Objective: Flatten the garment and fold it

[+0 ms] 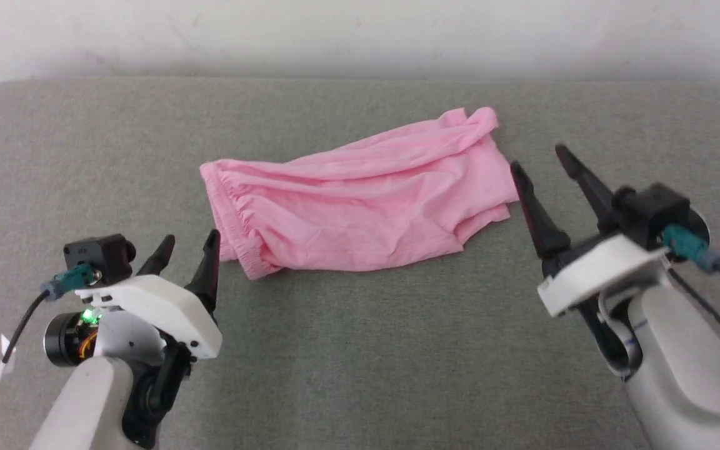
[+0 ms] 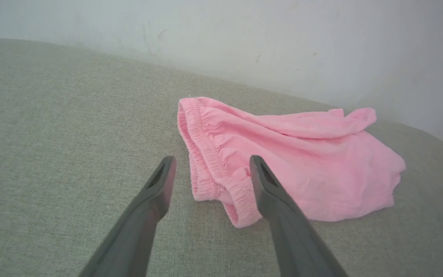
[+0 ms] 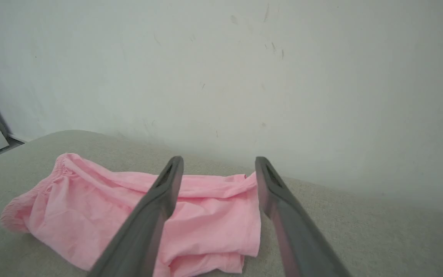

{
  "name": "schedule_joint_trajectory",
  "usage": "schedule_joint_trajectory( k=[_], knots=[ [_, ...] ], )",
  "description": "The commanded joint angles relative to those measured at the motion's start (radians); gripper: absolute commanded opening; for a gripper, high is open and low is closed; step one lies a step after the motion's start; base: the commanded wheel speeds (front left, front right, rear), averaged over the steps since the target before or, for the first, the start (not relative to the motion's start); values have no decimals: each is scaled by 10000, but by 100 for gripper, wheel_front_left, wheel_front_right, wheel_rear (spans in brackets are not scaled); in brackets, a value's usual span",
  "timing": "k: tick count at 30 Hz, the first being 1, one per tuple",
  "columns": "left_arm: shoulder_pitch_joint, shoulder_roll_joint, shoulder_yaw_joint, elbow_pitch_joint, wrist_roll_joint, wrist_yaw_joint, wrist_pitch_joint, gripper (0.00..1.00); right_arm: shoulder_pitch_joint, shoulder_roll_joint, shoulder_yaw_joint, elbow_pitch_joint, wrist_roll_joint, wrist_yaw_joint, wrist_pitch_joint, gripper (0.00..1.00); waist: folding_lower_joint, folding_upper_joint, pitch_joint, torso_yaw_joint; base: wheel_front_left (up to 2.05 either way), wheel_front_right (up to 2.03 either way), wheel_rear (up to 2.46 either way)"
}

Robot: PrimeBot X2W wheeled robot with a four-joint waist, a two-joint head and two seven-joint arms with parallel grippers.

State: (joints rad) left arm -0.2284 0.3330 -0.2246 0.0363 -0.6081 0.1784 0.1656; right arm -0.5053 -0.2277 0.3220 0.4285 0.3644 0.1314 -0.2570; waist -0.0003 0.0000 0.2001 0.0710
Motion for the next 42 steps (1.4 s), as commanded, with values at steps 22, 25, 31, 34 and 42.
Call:
schedule_joint_trajectory(
  k=[22,25,31,34,42],
  knots=[
    [-1371,1220,-799,2906,-926,-269,4615,100,3876,822,-1427,-5146,-1214,-7,2335,100,3,0,-164,-1807,0,0,0],
    [-1538,1132,-1019,3468,-1006,-496,4924,100,3900,843,-1483,-5184,-1131,-7,2477,100,3,0,-32,-1849,0,0,0],
    [-1753,822,-1385,4136,-1197,-918,5317,0,3516,672,-1531,-4810,-549,-7,2983,100,3,0,121,-1806,0,0,0],
    [-1860,744,-1381,4273,-1263,-1052,5185,0,2978,543,-1493,-4179,-18,-7,3431,100,3,0,174,-1746,0,0,0],
    [-2065,543,-1191,3663,-1291,-1226,4218,0,449,527,-1050,-747,1601,-7,5068,100,3,0,448,-1138,0,0,0]
  ],
)
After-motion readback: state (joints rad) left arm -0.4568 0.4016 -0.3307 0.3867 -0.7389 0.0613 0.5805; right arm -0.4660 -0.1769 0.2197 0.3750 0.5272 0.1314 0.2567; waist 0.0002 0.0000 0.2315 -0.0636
